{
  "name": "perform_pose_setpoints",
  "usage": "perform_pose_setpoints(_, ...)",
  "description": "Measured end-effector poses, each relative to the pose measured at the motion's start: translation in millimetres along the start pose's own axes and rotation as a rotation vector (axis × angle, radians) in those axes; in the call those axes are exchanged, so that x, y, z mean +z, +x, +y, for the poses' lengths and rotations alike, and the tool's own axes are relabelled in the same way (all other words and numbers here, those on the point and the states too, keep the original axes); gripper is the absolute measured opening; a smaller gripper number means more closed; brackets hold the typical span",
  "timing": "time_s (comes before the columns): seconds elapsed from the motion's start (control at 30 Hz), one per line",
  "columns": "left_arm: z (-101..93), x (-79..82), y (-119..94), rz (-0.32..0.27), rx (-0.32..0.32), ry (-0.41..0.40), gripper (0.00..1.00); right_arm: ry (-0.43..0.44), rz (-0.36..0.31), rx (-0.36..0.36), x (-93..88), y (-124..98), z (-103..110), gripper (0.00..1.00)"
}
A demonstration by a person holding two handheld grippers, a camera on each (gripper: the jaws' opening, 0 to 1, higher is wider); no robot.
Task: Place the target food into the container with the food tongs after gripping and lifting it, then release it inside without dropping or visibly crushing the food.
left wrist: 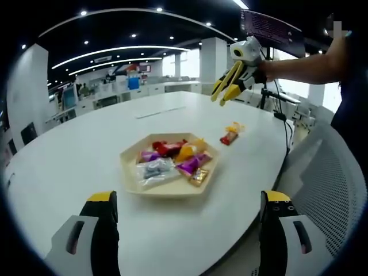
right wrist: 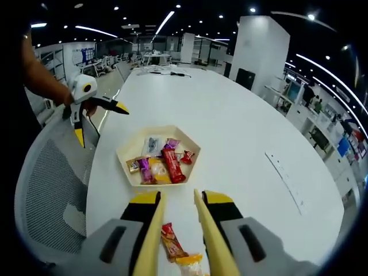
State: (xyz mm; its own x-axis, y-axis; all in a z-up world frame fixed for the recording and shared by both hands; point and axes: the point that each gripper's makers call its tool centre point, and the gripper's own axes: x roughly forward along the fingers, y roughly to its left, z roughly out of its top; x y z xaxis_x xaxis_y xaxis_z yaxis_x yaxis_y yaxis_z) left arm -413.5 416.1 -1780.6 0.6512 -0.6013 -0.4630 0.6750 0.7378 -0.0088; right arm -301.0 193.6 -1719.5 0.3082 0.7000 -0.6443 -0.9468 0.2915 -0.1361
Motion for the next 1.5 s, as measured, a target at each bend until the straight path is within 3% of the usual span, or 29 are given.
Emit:
perform_pose_setpoints(0.13,2.4,0.8,0,-0.011,0.004,-0.012,1.00,0.015,-0.005,-0.012,-9.3,-11,-4,0.27)
perform_pose_setpoints(0.2,3.2,14.7,-1,-0.095,-0.008,-0.041,1.00,0.020,-0.004,-0.022,-15.2,-15,-6,0.28)
perform_pose_setpoints(0.4,5.7,13.8,-4,-0.047,-0.007,-0.011,1.00,0.023,-0.001,-0.028,-29.5,-29,-6,0.28)
perform_pose_setpoints(0.5,17.8,27.2,-8,-0.098,0.027,-0.061,1.00,0.046,-0.009,-0.027,-39.1,-38,-8,0.28)
perform_pose_setpoints(0.63,5.6,30.4,-4,-0.092,0.011,-0.044,1.00,0.066,-0.008,-0.032,-50.8,-47,-12,0.28)
perform_pose_setpoints(0.73,-2.7,22.1,-1,-0.062,0.002,0.000,1.00,0.066,0.000,-0.027,-59.9,-50,-13,0.28)
perform_pose_setpoints(0.87,-0.5,11.8,3,-0.026,-0.006,-0.065,1.00,0.064,0.002,-0.024,-65.1,-54,-16,0.28)
perform_pose_setpoints(0.9,-5.2,9.8,4,-0.012,-0.026,-0.048,1.00,0.062,0.002,-0.023,-66.4,-56,-17,0.28)
perform_pose_setpoints(1.03,-10.4,9.6,5,-0.007,-0.032,-0.003,1.00,0.074,0.005,-0.032,-72.6,-60,-21,0.28)
perform_pose_setpoints(1.33,-1.3,11.7,3,-0.033,-0.021,-0.058,1.00,0.061,0.050,-0.052,-90.2,-71,-23,0.28)
perform_pose_setpoints(1.5,-1.5,5.8,1,-0.011,-0.013,-0.044,1.00,0.076,0.044,-0.044,-91.6,-73,-22,0.28)
